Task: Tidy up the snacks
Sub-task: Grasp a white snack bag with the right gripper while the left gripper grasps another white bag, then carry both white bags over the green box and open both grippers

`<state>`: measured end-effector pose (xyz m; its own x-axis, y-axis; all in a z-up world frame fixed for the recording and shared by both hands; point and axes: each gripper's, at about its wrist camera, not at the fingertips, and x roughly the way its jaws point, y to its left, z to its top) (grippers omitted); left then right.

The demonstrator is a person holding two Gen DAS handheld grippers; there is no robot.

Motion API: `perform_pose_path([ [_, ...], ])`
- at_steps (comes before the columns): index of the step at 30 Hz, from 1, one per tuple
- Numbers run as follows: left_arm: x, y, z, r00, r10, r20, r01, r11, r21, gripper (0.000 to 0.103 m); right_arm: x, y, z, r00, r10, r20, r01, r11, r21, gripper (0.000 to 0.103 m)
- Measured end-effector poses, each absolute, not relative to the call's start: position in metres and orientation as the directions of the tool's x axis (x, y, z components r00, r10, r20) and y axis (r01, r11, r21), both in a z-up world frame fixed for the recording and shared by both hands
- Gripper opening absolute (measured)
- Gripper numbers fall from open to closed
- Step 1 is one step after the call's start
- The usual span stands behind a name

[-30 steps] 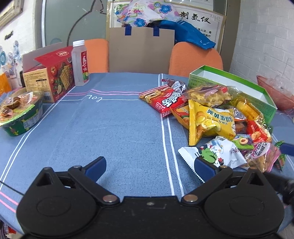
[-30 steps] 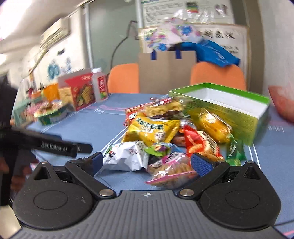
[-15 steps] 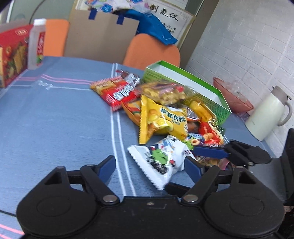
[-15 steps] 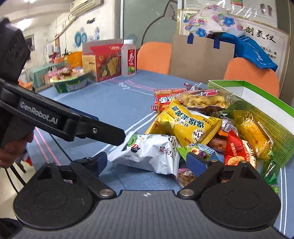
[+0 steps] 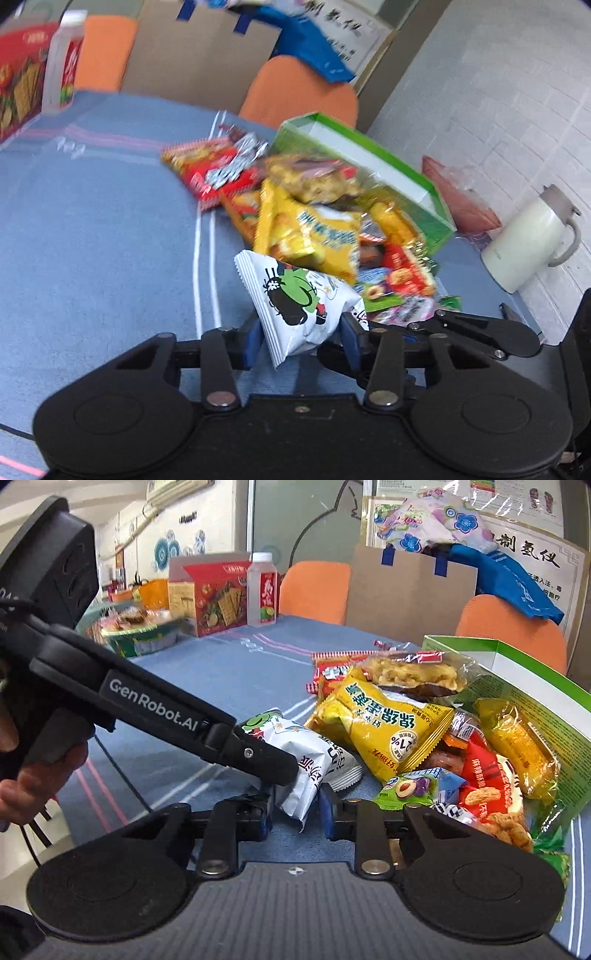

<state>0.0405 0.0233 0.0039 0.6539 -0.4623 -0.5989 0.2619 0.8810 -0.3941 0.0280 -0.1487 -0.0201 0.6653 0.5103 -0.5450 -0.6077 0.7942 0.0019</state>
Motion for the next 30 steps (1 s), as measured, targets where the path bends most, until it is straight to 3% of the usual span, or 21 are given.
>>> perform_pose_path([
  [7, 0.049, -0.009, 0.058, 0.701, -0.53, -0.478, 0.405, 0.847, -0.345, 0.082, 0.012, -0.182, 0.024, 0.764, 0.509, -0.397, -0.555, 0.832, -0.001, 0.044],
  [12, 0.098, -0.051, 0.077, 0.664, -0.608, -0.436, 0.498, 0.794, -0.348, 0.082, 0.033, -0.215, 0.048, 0.85, 0.42, -0.317, -0.45, 0.893, -0.023, 0.044],
  [26, 0.205, -0.145, 0.054, 0.54, -0.681, -0.494, 0.556, 0.73, -0.398, 0.082, 0.113, -0.288, 0.025, 0.921, 0.22, -0.32, -0.22, 0.975, 0.037, 0.044],
  [29, 0.213, -0.155, 0.047, 0.547, -0.665, -0.508, 0.557, 0.742, -0.373, 0.087, 0.12, -0.297, 0.019, 0.919, 0.21, -0.333, -0.203, 0.978, 0.055, 0.044],
  [30, 0.214, -0.157, 0.044, 0.555, -0.655, -0.513, 0.557, 0.751, -0.355, 0.103, 0.121, -0.3, 0.016, 0.919, 0.206, -0.337, -0.2, 0.978, 0.054, 0.044],
])
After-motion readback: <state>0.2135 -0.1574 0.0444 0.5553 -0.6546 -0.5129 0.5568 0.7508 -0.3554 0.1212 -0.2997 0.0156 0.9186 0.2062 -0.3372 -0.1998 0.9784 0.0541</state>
